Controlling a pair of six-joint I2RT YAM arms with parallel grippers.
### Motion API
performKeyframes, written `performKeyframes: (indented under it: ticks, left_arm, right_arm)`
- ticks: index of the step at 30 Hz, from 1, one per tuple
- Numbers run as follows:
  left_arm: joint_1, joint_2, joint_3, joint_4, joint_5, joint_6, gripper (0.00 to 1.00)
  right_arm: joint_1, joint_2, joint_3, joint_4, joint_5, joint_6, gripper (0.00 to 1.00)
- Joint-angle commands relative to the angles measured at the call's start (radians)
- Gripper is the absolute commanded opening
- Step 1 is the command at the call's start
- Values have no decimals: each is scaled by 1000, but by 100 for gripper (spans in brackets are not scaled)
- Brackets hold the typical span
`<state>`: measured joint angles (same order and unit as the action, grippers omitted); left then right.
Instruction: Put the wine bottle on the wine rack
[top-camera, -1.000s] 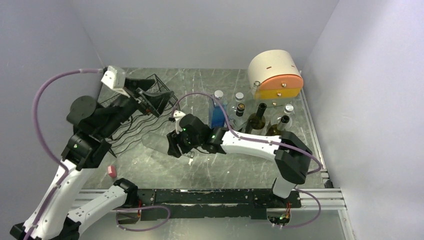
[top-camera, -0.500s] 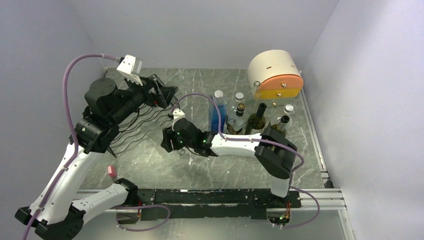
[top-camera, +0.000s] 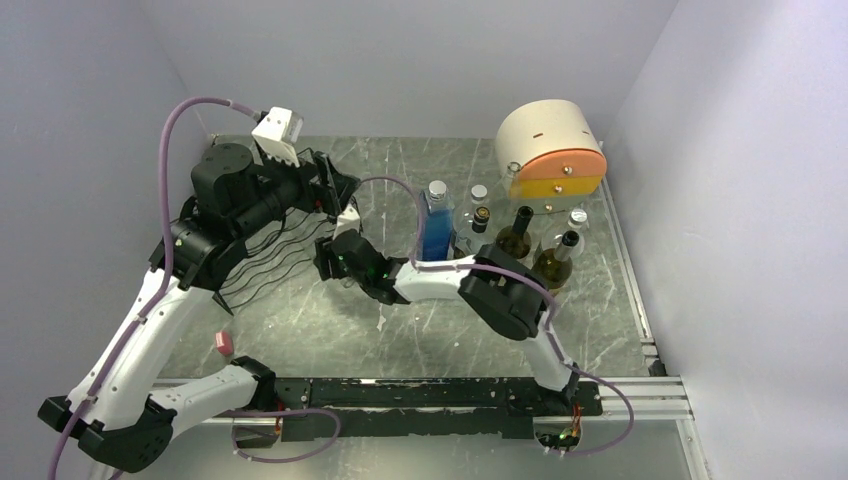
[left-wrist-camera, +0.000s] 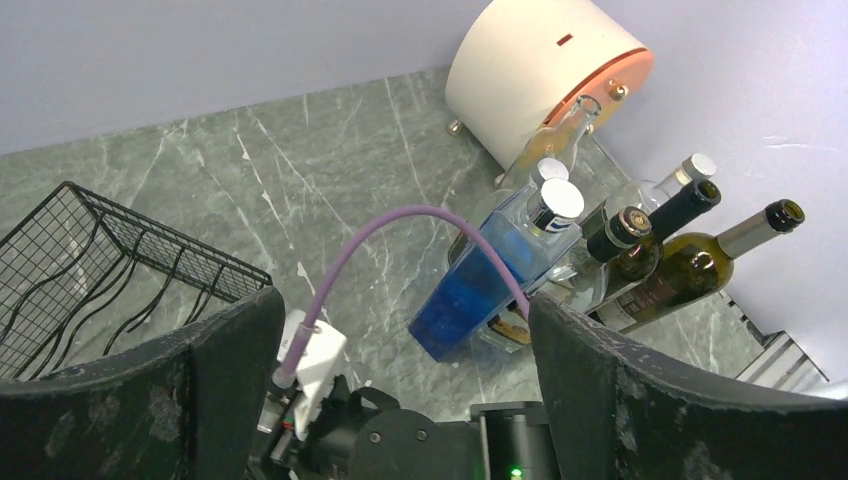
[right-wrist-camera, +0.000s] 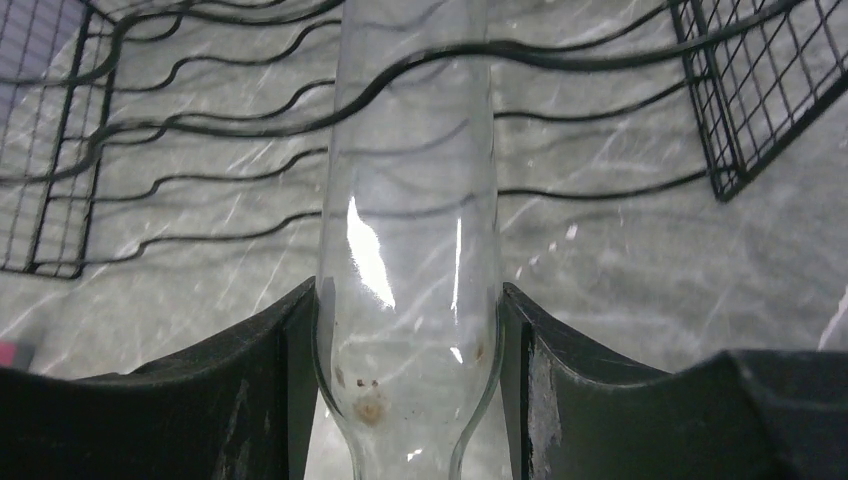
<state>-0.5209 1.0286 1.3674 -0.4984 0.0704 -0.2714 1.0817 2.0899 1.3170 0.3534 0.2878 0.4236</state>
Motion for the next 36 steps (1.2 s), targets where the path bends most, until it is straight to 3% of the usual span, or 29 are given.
performKeyframes:
  ticks: [1, 24, 31, 36]
  left_arm:
    - [-2, -1, 4, -19, 26, 14, 95]
    - [0, 27, 4, -41, 4, 28, 95]
    - [0, 39, 4, -43, -10, 28, 95]
    - [-1, 46, 5, -43, -15, 31, 96]
  right_arm:
    - [-20, 70, 113, 147, 100, -57, 0]
    - [-94, 231, 272, 157, 117, -175, 0]
    - [-123, 253, 286, 128, 110, -149, 16]
    - [-148, 266, 313, 98, 122, -130, 9]
